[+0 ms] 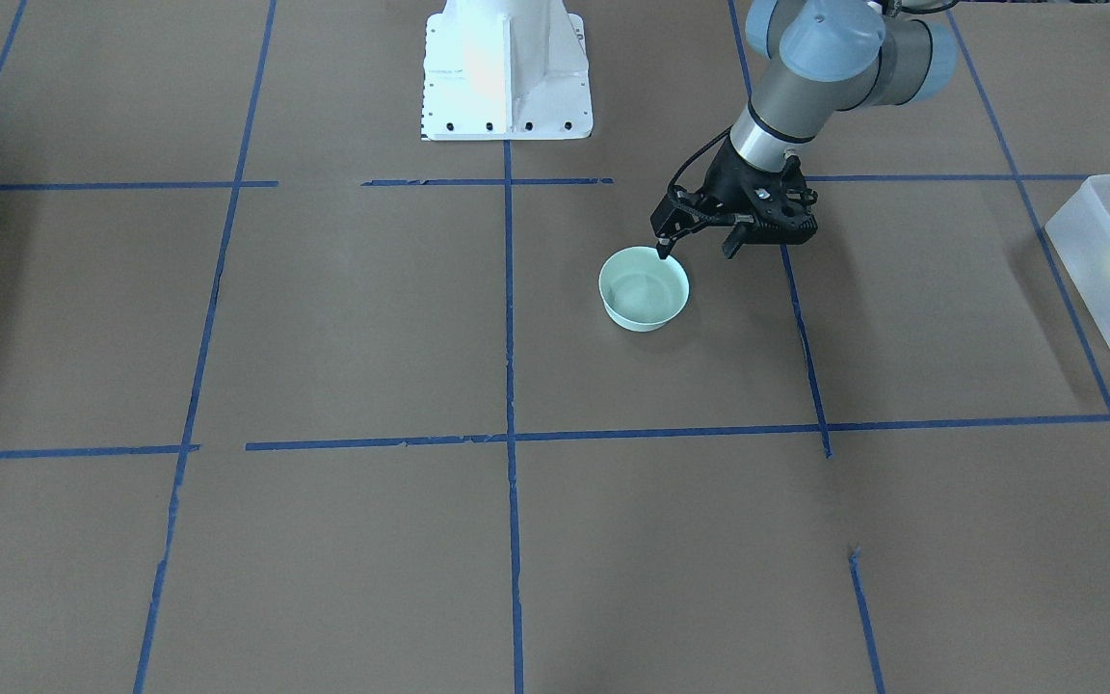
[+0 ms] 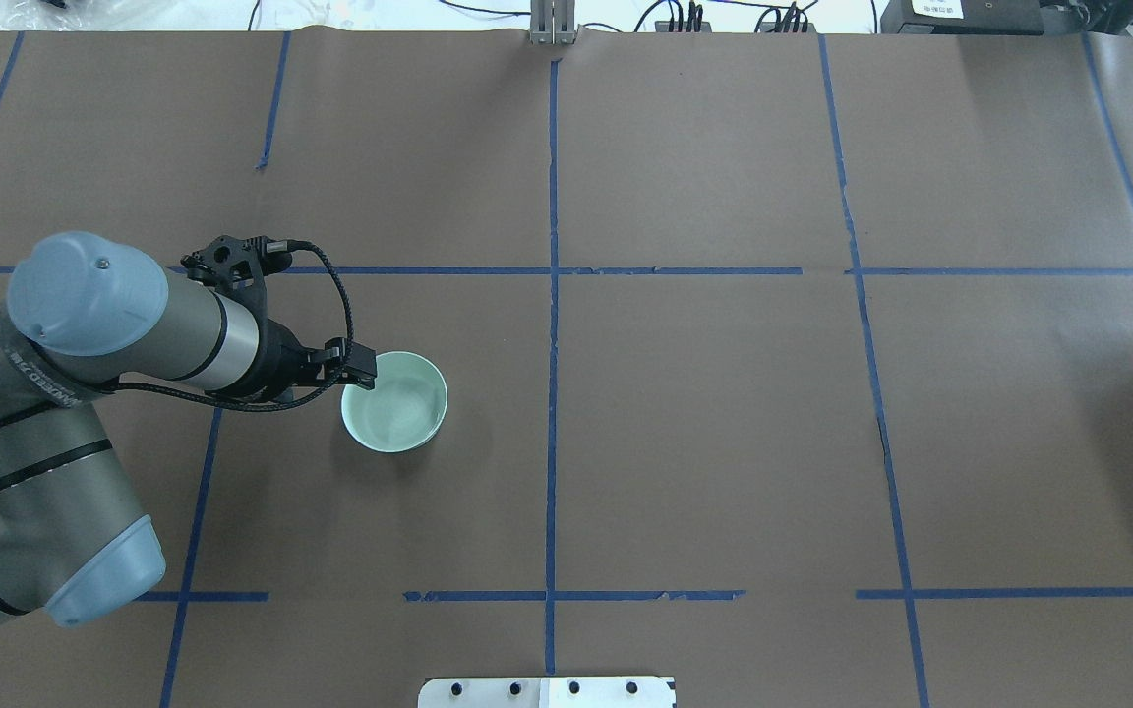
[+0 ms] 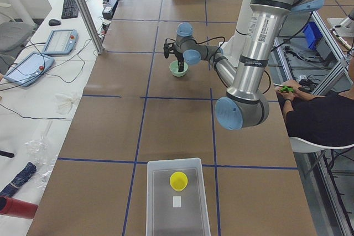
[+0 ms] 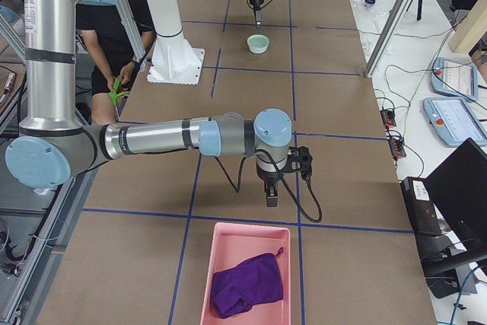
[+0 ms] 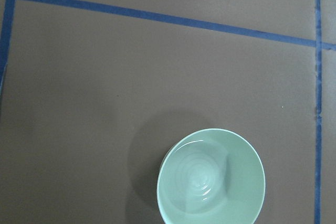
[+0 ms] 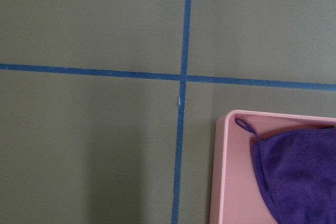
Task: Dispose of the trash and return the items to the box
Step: 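Move the left gripper over the pale green bowl, then grasp the rim of the pale green bowl with the left gripper, then carry the pale green bowl with the left gripper to the clear bin, then lower the bowl into the clear bin and open the left gripper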
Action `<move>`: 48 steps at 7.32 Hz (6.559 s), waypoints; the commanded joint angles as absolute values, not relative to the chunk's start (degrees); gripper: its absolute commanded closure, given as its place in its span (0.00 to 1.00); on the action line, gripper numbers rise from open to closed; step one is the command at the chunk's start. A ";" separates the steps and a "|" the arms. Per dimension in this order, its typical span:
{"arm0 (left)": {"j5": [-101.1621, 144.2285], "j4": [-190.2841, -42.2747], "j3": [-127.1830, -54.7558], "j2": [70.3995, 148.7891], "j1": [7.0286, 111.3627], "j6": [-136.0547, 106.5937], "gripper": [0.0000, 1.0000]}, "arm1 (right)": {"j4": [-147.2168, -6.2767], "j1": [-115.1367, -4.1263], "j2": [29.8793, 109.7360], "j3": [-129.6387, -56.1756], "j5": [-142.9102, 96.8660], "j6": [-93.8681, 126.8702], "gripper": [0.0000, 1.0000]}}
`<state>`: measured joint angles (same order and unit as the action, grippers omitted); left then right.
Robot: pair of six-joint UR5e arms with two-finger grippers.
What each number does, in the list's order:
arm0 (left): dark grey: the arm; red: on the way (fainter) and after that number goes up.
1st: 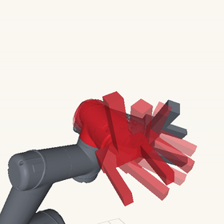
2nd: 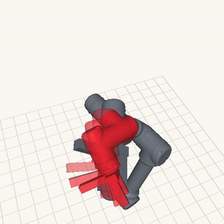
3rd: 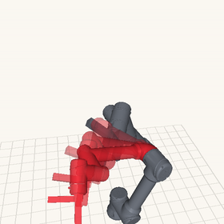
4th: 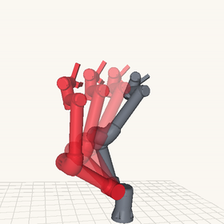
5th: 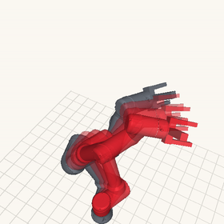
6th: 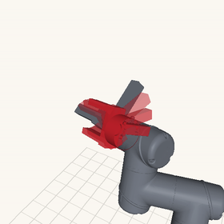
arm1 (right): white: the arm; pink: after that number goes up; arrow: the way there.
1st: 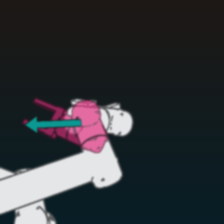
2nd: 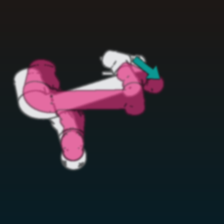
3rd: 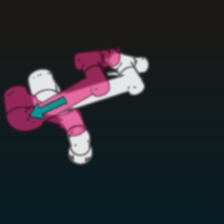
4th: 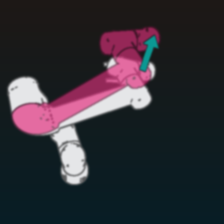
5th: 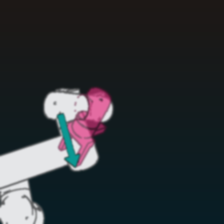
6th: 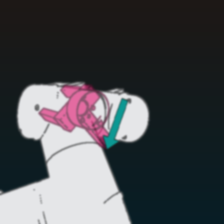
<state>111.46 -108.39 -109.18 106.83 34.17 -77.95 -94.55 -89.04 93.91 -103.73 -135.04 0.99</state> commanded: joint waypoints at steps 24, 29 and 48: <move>109.86 -98.23 -104.72 88.16 79.33 -4.44 1.00 | -89.65 -86.22 91.41 -101.69 -135.70 6.50 0.00; 109.86 -119.76 -85.72 81.06 88.77 12.90 1.00 | -89.65 -86.22 91.41 -101.78 -135.70 6.50 0.00; 128.65 -99.37 -100.10 81.19 90.26 3.87 0.00 | -87.19 -86.22 91.58 -100.90 -135.79 6.50 0.00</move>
<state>126.79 -106.61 -98.08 79.21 90.39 4.23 -87.29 -86.22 91.55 -100.82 -135.76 6.50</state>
